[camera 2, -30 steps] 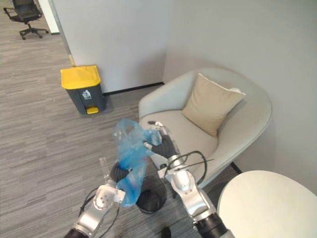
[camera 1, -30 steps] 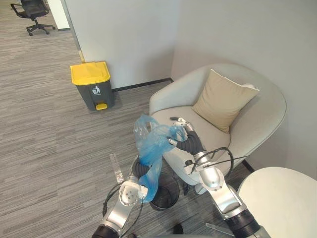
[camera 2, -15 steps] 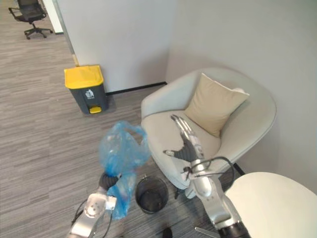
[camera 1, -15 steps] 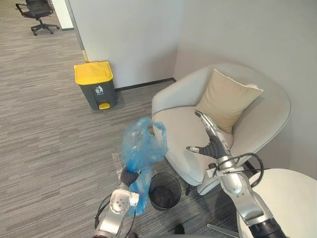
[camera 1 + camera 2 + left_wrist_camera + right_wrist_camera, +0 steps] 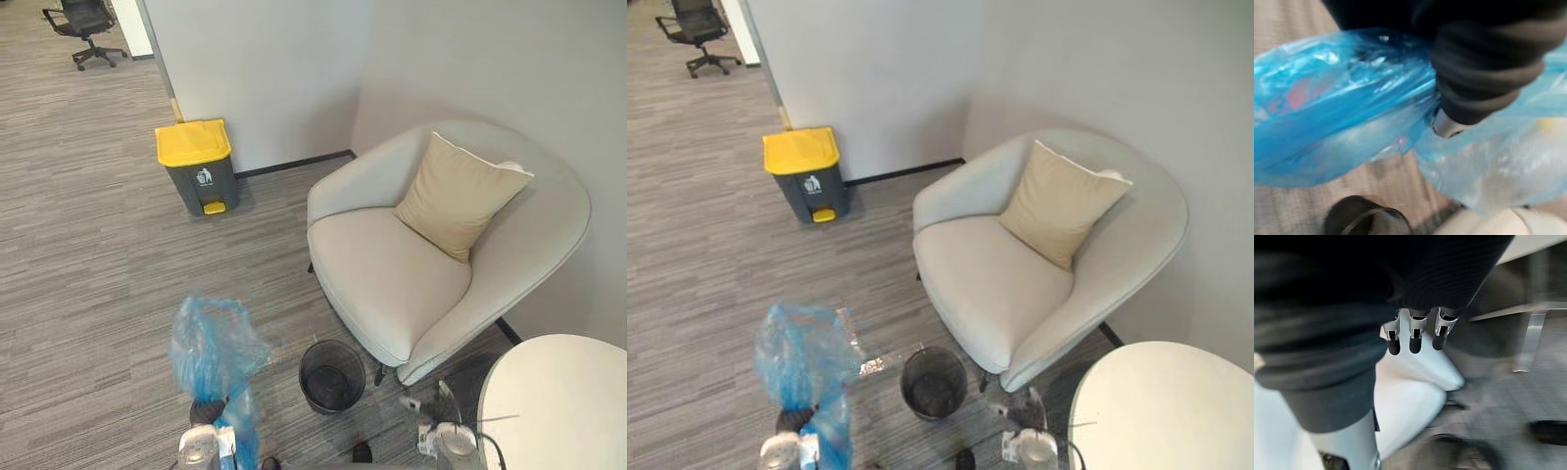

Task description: Gather rubbish on tea table into small bin, then transfer packed bag to large trash can.

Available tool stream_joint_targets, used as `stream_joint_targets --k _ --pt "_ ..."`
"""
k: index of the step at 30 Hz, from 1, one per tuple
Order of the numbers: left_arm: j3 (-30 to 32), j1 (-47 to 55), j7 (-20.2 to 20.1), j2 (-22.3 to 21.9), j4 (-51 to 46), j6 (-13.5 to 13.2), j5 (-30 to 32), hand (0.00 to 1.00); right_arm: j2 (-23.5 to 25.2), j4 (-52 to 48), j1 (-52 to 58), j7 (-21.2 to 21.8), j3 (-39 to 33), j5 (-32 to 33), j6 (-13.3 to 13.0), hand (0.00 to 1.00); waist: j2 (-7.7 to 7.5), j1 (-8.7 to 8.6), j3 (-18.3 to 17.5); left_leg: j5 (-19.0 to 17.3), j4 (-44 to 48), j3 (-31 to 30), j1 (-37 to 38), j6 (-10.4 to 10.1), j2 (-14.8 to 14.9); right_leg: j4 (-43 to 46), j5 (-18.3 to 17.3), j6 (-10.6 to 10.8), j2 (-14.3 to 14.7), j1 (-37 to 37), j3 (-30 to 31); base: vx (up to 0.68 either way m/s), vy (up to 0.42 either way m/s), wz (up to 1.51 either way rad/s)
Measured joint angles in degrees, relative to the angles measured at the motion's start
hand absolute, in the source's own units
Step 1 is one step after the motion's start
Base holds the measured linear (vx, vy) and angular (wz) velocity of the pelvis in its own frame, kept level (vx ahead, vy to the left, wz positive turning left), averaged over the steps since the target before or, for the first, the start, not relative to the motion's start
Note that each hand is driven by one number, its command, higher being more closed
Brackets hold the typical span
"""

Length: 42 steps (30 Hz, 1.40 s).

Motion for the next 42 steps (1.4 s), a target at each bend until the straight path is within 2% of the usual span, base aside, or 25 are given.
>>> stream_joint_targets --k 4,8,18,21,24,27,28,29,30,31,32,34,35,36,37,39,41,42 --pt "1.41 0.08 -0.02 0.01 5.19 1.10 -0.13 1.00 -0.02 5.57 -0.77 0.21 -2.53 4.01 1.08 0.00 0.18 0.15 0.13 -0.27 -0.01 -0.19 0.08 -0.27 -0.23 0.03 -0.24 0.08 -0.28 0.21 -0.16 -0.01 -0.004 0.03" --pt "1.43 0.05 -0.06 -0.15 6.79 1.11 0.04 1.00 -0.25 5.84 -0.95 0.21 -3.08 4.17 1.17 0.00 0.66 0.15 0.53 -0.59 -0.04 -0.42 0.95 0.04 -0.56 0.06 -0.63 0.35 -0.66 1.23 -0.34 -0.02 0.002 0.04" --pt "1.94 -0.23 -0.11 -0.50 8.72 1.06 0.58 1.00 -0.45 8.63 -4.28 0.06 -4.26 4.36 1.20 0.00 0.81 0.57 0.63 -1.48 -0.01 1.14 2.11 0.29 -0.77 0.30 -0.92 0.49 -0.70 1.59 1.31 0.01 -0.002 -0.07" --pt "1.94 -1.16 -0.12 -0.85 8.78 1.04 0.61 1.00 -0.56 8.82 -4.83 -0.25 -4.28 3.92 1.24 0.00 0.87 0.63 1.38 -1.50 0.02 2.31 2.00 0.53 -0.94 0.37 -0.53 0.61 -0.70 0.86 2.60 0.01 0.004 -0.24" --pt "2.02 -2.39 -0.12 -1.30 8.76 0.99 0.59 1.00 -0.35 8.54 -7.24 -0.37 -4.06 3.82 1.27 0.00 0.46 1.33 3.71 -2.35 1.57 5.28 1.16 1.03 -0.97 2.65 -0.07 0.72 -0.64 -1.63 5.38 -0.03 0.020 -0.50" --pt "3.12 -4.49 -0.08 -2.52 8.52 0.87 0.51 1.00 -0.06 5.45 -8.11 -0.59 -1.66 3.55 1.26 0.00 0.17 1.45 5.63 -5.57 8.02 8.03 -1.78 2.02 -0.17 4.50 2.06 0.21 -0.63 -4.06 6.55 -0.07 0.017 -0.50" --pt "3.22 -4.87 -0.08 -3.08 7.87 0.84 0.50 1.00 0.04 4.09 -7.86 -0.75 -0.83 3.19 1.28 0.00 0.47 1.57 5.87 -7.04 11.29 9.00 -3.35 2.59 0.74 5.64 3.70 -0.10 -0.12 -5.52 6.01 -0.13 0.035 -0.60" --pt "3.76 -5.09 -0.08 -4.02 6.71 0.81 0.51 1.00 0.14 2.86 -8.71 -0.95 -0.25 2.26 1.23 0.00 1.48 2.39 6.18 -7.66 13.45 9.80 -4.77 3.60 2.67 5.27 7.06 0.41 0.88 -6.67 5.82 -0.22 0.050 -0.67" --pt "4.83 -6.00 0.01 -5.27 5.84 0.33 0.51 1.00 0.40 1.58 -9.06 -1.32 -0.09 1.59 1.22 0.00 2.63 2.76 7.35 -8.05 14.67 10.41 -5.63 4.08 4.01 18.75 -1.13 -0.81 0.74 -9.85 3.34 -0.20 0.044 -0.37" --pt "4.69 -6.18 0.01 -5.36 5.57 0.17 0.51 1.00 0.51 1.62 -8.79 -1.47 0.01 1.57 1.25 0.00 2.62 2.75 7.34 -8.10 15.22 10.07 -5.85 4.16 3.97 26.90 -5.30 -1.19 0.19 -11.23 2.74 -0.13 0.005 0.24" --pt "4.63 -5.80 0.04 -5.53 4.20 -0.02 0.46 1.00 1.49 1.64 -8.07 -1.59 0.04 1.54 1.29 0.00 2.12 2.76 7.53 -8.25 17.14 8.29 -6.12 4.45 3.20 41.84 -12.05 -0.07 -1.34 -11.45 3.14 -0.03 -0.026 0.54" --pt "4.64 -5.23 0.07 -5.23 3.04 -0.04 0.11 1.00 2.90 1.64 -7.89 -1.61 0.17 1.56 1.27 0.00 0.30 2.99 7.22 -8.24 19.64 7.01 -7.66 4.49 2.06 48.55 -15.30 1.69 -2.64 -8.88 4.29 -0.07 -0.069 0.55" --pt "4.67 -4.92 0.08 -5.02 2.33 -0.03 0.07 1.00 3.53 1.62 -8.06 -1.59 0.30 1.56 1.23 0.00 -0.37 3.41 6.78 -8.24 21.18 6.68 -9.21 4.49 1.90 49.20 -16.67 2.19 -2.71 -7.44 5.07 -0.15 -0.126 0.45" --pt "4.66 -4.90 0.11 -5.06 1.56 -0.04 0.07 1.00 4.01 1.63 -8.12 -1.61 0.30 1.62 1.22 0.00 -0.71 4.07 6.57 -8.22 23.22 5.87 -11.53 4.48 2.05 46.60 -19.06 1.58 -2.55 -4.91 5.40 -0.18 -0.165 0.35" --pt "4.57 -5.15 0.12 -5.50 1.10 -0.03 0.05 1.00 4.01 1.59 -9.00 -1.72 0.25 1.65 1.22 0.00 -0.77 4.45 6.55 -8.07 25.12 5.22 -13.83 4.28 2.85 40.52 -22.21 0.86 -1.75 -2.25 4.85 -0.26 -0.216 0.26" --pt "3.66 -5.61 0.20 -6.22 0.98 0.00 -0.03 1.00 4.11 1.49 -10.17 -2.20 0.28 1.79 1.10 0.00 0.35 5.24 6.93 -6.14 25.23 4.34 -16.60 3.11 3.81 29.35 -24.95 -1.95 -0.14 1.25 2.33 -0.28 -0.201 0.16" --pt "2.37 -5.72 0.18 -7.30 1.23 0.04 -0.15 1.00 3.46 1.43 -10.44 -2.59 0.35 1.80 1.11 0.00 3.57 4.86 7.19 -2.80 22.83 1.45 -18.62 1.55 5.43 23.69 -23.50 -2.91 2.49 2.07 -0.54 -0.37 -0.215 0.47" --pt "2.28 -5.57 0.17 -8.11 1.18 0.00 -0.24 1.00 3.47 1.47 -9.41 -2.72 0.30 1.81 1.38 0.00 4.29 4.27 7.34 -0.73 19.32 0.86 -17.98 1.17 5.73 23.07 -22.52 -3.75 3.34 2.11 -2.28 -0.41 -0.213 0.74"
